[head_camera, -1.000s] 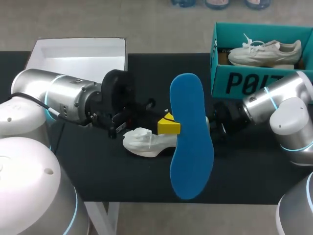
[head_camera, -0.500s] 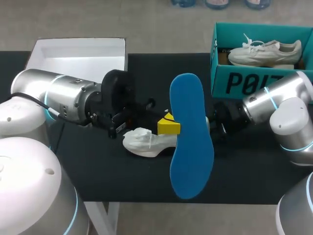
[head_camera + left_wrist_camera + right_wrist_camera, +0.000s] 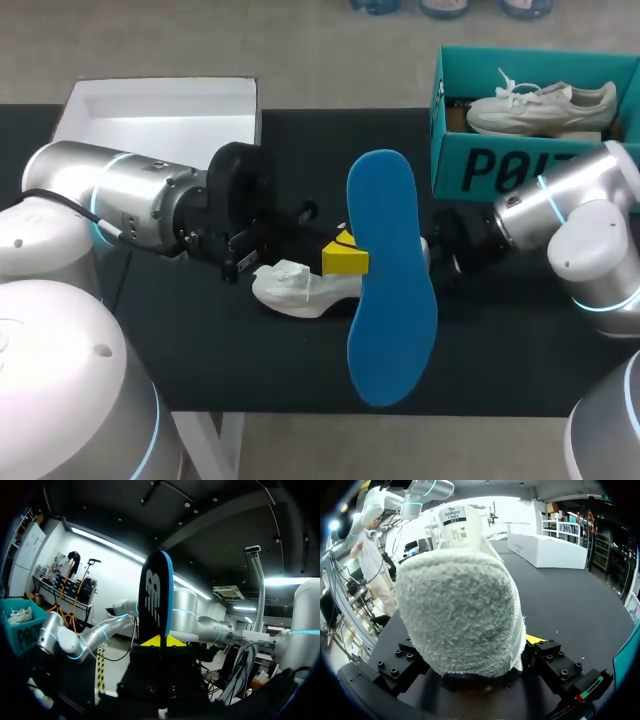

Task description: Take the shoe out of the shoebox, open the shoe tongue, remove and reinsert the insole, then place the shoe into the shoebox

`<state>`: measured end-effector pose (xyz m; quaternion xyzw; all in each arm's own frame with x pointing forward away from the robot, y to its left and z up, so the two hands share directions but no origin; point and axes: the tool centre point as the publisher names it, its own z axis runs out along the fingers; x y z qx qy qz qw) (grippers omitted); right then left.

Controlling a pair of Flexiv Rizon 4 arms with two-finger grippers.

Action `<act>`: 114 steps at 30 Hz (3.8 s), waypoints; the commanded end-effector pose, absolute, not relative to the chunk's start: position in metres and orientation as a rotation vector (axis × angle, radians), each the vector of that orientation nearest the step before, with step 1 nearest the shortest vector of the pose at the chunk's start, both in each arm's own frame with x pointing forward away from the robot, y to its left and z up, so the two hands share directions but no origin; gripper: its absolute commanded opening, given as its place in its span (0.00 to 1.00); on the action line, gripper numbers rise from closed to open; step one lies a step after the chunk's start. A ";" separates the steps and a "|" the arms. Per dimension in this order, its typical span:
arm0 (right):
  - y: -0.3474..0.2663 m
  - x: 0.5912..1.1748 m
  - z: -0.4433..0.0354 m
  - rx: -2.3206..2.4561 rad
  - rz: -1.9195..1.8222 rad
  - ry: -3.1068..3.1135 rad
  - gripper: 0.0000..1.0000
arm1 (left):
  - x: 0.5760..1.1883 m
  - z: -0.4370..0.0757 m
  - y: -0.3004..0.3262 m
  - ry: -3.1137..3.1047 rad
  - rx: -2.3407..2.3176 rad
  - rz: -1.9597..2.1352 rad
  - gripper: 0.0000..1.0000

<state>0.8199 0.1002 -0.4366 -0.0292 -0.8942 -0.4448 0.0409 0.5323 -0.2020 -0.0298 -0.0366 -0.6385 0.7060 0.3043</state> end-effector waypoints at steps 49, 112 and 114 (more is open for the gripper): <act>0.059 0.847 -0.340 -0.097 -0.139 -3.162 1.00 | 0.531 -0.031 -0.202 -1.690 -0.095 1.873 0.00; 0.150 0.841 -0.393 0.117 -0.259 -3.078 0.00 | 0.531 -0.031 -0.202 -1.690 -0.095 1.873 0.00; 0.150 0.841 -0.393 0.117 -0.259 -3.078 0.00 | 0.531 -0.031 -0.202 -1.690 -0.095 1.873 0.00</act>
